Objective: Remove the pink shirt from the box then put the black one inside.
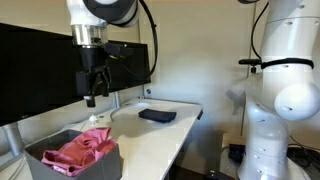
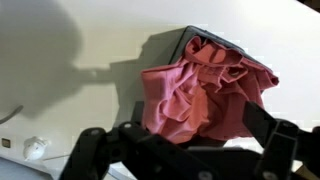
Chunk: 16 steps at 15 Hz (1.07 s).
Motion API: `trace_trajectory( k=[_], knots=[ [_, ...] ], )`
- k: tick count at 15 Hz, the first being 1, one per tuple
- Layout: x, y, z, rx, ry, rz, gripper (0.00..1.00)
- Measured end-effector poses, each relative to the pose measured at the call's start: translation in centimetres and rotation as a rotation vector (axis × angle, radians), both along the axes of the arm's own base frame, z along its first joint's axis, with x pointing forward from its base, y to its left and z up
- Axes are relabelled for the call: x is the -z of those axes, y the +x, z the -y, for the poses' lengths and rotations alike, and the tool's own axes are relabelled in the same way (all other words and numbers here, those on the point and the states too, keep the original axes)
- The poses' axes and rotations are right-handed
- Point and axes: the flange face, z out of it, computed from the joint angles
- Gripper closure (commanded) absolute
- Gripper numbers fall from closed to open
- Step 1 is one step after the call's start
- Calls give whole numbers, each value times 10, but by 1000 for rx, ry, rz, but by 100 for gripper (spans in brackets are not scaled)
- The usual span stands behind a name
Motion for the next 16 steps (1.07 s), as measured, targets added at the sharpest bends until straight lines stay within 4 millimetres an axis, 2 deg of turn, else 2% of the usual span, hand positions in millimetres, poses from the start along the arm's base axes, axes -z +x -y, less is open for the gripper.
trace_trajectory(
  k=[4, 7, 11, 16],
  knots=[
    [26, 11, -45, -64, 34, -33, 0],
    [42, 23, -67, -109, 22, -24, 0],
    [61, 43, -81, -195, -75, 32, 0],
    [97, 59, -85, -226, -130, 12, 0]
  ],
)
